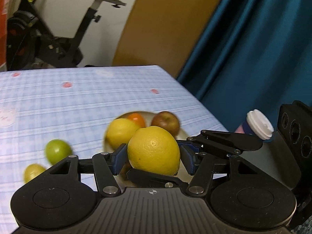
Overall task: Organize fruits
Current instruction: 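Lower the lemon onto the plate and open the right gripper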
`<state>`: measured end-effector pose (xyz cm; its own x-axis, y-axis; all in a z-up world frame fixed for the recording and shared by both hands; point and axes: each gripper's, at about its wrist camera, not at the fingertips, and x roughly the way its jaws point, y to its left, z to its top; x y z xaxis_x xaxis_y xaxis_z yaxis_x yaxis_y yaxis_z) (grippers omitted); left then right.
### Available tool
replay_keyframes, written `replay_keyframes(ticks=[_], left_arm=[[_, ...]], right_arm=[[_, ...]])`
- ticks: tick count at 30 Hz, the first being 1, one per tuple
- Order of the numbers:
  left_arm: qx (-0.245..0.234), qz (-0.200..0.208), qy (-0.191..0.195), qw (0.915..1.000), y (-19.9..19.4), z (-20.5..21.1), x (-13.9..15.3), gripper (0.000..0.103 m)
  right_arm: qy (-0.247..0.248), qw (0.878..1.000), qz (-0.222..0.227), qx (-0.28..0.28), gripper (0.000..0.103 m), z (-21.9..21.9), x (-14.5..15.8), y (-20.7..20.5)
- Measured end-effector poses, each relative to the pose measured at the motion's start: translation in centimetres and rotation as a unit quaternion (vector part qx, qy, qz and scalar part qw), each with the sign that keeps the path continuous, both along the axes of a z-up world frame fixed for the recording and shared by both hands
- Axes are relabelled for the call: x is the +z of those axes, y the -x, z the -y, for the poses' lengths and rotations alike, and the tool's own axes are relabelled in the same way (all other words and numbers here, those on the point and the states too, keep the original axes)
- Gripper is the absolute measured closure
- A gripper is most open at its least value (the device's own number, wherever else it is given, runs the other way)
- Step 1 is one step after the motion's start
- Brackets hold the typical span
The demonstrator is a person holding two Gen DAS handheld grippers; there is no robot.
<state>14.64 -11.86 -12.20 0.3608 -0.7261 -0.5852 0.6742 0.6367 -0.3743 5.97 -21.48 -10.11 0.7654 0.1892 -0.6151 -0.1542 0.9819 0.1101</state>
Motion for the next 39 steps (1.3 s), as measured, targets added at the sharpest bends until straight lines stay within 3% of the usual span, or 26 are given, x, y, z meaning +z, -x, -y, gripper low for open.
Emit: replay_keyframes(ticks=[7, 15, 28, 39], left_arm=[[-0.046, -0.006, -0.005, 0.9989, 0.0, 5.1, -0.3, 0.041], [-0.068, -0.021, -0.029, 0.9970, 0.3, 8.5, -2.7, 0.041], [-0.044, -0.016, -0.037, 0.9982, -0.6, 8.0, -3.3, 0.042], [-0.016, 0.002, -0.038, 0.9991, -0.7, 6.9, -2.5, 0.041]], right_arm=[[0.012, 0.999, 0.003, -0.041, 0.045, 3.0, 0.7, 2.3], [0.022, 0.994, -0.031, -0.098, 0.045, 6.2, -0.7, 3.5], [0.023, 0.983, -0.094, -0.155, 0.044, 7.9, -3.7, 1.9], [0.073, 0.976, -0.089, -0.183, 0.041, 7.6, -3.5, 0.8]])
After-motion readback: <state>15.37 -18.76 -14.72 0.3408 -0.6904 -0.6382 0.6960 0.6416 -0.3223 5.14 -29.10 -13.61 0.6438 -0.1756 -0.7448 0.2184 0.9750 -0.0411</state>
